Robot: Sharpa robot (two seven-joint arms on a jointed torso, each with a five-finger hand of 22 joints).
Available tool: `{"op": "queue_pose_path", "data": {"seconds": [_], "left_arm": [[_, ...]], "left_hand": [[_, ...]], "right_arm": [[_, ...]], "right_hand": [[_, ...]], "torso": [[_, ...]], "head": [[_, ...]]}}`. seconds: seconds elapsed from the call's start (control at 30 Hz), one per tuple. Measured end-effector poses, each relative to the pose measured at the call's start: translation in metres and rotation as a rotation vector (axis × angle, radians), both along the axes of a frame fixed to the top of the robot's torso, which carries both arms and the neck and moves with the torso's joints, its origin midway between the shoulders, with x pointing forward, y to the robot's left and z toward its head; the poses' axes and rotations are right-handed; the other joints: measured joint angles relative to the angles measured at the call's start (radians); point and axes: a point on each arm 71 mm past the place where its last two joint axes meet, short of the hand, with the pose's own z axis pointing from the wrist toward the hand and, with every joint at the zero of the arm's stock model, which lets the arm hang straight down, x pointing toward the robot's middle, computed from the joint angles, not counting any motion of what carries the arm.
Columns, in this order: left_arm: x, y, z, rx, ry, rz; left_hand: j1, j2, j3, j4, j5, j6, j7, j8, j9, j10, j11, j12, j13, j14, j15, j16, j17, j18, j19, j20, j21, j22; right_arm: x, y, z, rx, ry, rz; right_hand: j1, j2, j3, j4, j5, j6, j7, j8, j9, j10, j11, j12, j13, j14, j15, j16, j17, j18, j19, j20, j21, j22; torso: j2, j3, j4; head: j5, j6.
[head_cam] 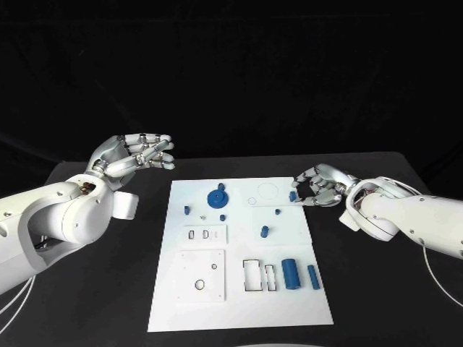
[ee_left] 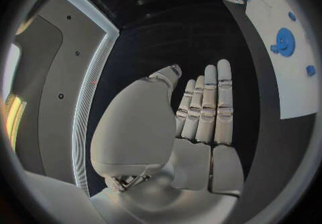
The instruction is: Assemble the parts on the task board
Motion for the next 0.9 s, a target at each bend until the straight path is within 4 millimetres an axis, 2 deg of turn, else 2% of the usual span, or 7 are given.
{"op": "queue_pose_path", "data": {"seconds": [0.13,0.23,0.3,0.43,0.5,0.83,0.9], "left_arm": [[0.0,0.0004,0.0,0.0,0.0,0.001],[-0.0001,0.0003,0.0,0.0,0.0,0.0],[-0.0002,0.0002,0.0,0.0,0.001,0.0],[-0.0002,0.0,0.0,0.0,0.001,-0.001],[-0.0002,0.0,0.0,0.0,0.001,-0.001],[-0.0003,0.0005,0.0,0.001,0.002,0.0],[-0.0003,0.0006,0.0,0.001,0.002,0.0]], "left_hand": [[0.0,0.0,0.0,0.0,0.0,0.0,0.0,0.0,0.0,0.0,0.0,0.0,0.0,0.0,0.0,0.0,0.0,0.0,0.0,0.0,0.0,0.0],[0.0,0.0,0.0,0.0,0.0,0.0,0.0,0.0,0.0,0.0,0.0,0.0,0.0,0.0,0.0,0.0,0.0,0.0,0.0,0.0,0.0,0.0],[0.0,0.0,0.0,0.0,0.0,0.0,0.0,0.0,0.0,0.0,0.0,0.0,0.0,0.0,0.0,0.0,0.0,0.0,0.0,0.0,0.0,0.0],[0.0,0.0,0.0,0.0,0.0,0.0,0.0,0.0,0.0,0.0,0.0,0.0,0.0,0.0,0.0,0.0,0.0,0.0,0.0,0.0,0.0,0.0],[0.0,0.0,0.0,0.0,0.0,0.0,0.0,0.0,0.0,0.0,0.0,0.0,0.0,0.0,0.0,0.0,0.0,0.0,0.0,0.0,0.0,0.0],[0.0,0.0,0.0,0.0,0.0,0.0,0.0,0.0,0.0,0.0,0.0,0.0,0.0,0.0,0.0,0.0,0.0,0.0,0.0,0.0,0.0,0.0],[0.0,0.0,0.0,0.0,0.0,0.0,0.0,0.0,0.0,0.0,0.0,0.0,0.0,0.0,0.0,0.0,0.0,0.0,0.0,0.0,0.0,0.0]], "right_arm": [[0.0018,0.0029,-0.0025,-0.005,0.002,-0.002],[0.003,0.0053,-0.0037,-0.007,0.003,-0.002],[0.0034,0.0065,-0.0044,-0.007,0.004,-0.003],[0.0039,0.0083,-0.0061,-0.009,0.007,-0.003],[0.004,0.0087,-0.0065,-0.01,0.008,-0.003],[0.0041,0.0082,-0.0072,-0.014,0.008,-0.007],[0.0041,0.0082,-0.0073,-0.015,0.008,-0.007]], "right_hand": [[-0.005,0.006,0.002,0.002,0.0,0.016,-0.004,0.0,0.003,0.011,-0.003,0.012,0.0,0.0,0.0,0.003,0.0,0.0,0.0,0.0,0.009,0.0],[-0.001,0.023,0.01,0.01,0.0,0.033,-0.008,0.005,0.005,0.02,-0.005,0.024,0.0,0.0,0.0,0.006,0.0,0.0,0.0,0.0,0.016,0.0],[0.0,0.024,0.02,0.008,0.0,0.043,-0.007,0.007,0.006,0.025,-0.01,0.028,0.001,0.0,0.0,0.006,0.0,0.0,0.003,-0.003,0.02,0.0],[0.001,0.036,0.049,0.007,0.0,0.075,-0.017,0.02,0.008,0.032,-0.017,0.036,0.001,0.0,0.0,0.012,0.001,0.0,0.004,-0.004,0.027,0.0],[0.005,0.042,0.07,0.005,0.0,0.091,-0.023,0.025,0.008,0.036,-0.021,0.04,0.001,-0.001,-0.007,0.012,0.001,0.0,0.008,-0.008,0.032,0.0],[0.005,0.042,0.126,-0.005,0.0,0.133,-0.04,0.047,0.011,0.046,-0.031,0.05,0.001,0.0,-0.015,0.013,0.001,0.0,0.008,-0.015,0.041,0.0],[0.001,0.046,0.139,-0.006,0.0,0.143,-0.042,0.05,0.011,0.048,-0.033,0.05,0.001,0.0,-0.022,0.016,0.001,0.0,0.008,-0.022,0.043,0.0]], "torso": [[0.0,0.0001,0.0],[0.0,0.0001,-0.0001],[0.0,0.0001,-0.0002],[0.0,0.0003,-0.0008],[0.0,0.0003,-0.0013],[-0.001,0.0003,-0.0015],[-0.002,0.0003,-0.0016]], "head": [[0.002,0.0],[0.005,-0.001],[0.005,-0.002],[0.007,-0.005],[0.007,-0.005],[0.008,-0.01],[0.01,-0.01]]}}
